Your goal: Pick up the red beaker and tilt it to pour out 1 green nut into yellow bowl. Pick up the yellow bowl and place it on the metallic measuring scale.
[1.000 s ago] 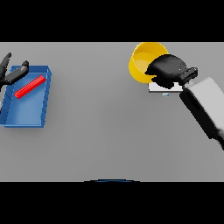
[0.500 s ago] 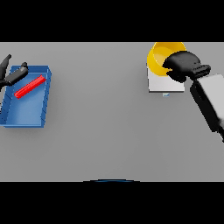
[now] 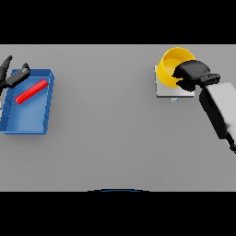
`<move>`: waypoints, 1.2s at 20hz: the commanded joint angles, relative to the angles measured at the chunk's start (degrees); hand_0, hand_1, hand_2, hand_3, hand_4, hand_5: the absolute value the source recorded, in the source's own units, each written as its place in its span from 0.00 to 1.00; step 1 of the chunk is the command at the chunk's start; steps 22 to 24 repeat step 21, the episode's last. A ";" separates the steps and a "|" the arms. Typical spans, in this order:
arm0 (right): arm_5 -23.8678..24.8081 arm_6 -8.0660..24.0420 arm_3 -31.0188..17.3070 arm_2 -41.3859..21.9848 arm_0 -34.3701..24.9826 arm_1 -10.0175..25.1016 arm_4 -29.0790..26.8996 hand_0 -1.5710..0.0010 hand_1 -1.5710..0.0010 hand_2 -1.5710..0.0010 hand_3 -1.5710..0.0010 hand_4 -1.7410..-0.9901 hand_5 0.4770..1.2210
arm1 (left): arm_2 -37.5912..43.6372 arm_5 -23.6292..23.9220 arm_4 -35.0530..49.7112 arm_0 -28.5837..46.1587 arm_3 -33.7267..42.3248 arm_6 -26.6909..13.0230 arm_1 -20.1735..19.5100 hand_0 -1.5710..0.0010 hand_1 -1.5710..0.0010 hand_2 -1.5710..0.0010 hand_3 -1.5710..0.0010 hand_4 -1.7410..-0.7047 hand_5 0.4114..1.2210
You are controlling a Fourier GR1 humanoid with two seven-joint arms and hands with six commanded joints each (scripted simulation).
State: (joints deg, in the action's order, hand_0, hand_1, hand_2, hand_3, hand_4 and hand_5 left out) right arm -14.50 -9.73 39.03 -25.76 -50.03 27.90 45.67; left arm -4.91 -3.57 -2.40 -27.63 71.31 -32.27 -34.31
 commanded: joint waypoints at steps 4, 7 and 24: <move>-0.73 -0.46 -1.18 0.12 -0.32 -0.15 -0.30 0.00 0.05 0.09 0.21 0.00 1.00 | 0.10 -0.18 -0.14 -0.21 -1.37 0.88 0.10 1.00 1.00 1.00 1.00 0.87 0.45; -1.33 0.83 -1.45 0.64 0.25 -0.59 -0.98 0.15 0.28 0.36 0.48 0.20 0.80 | -0.09 -0.25 -0.03 0.52 -0.96 1.67 0.29 1.00 1.00 1.00 1.00 0.87 0.45; -5.39 2.02 -2.27 0.66 -0.41 -0.35 -1.61 0.96 0.96 0.97 0.97 0.47 0.41 | 0.14 -0.25 0.13 0.13 -0.95 1.24 0.18 1.00 1.00 1.00 1.00 0.88 0.43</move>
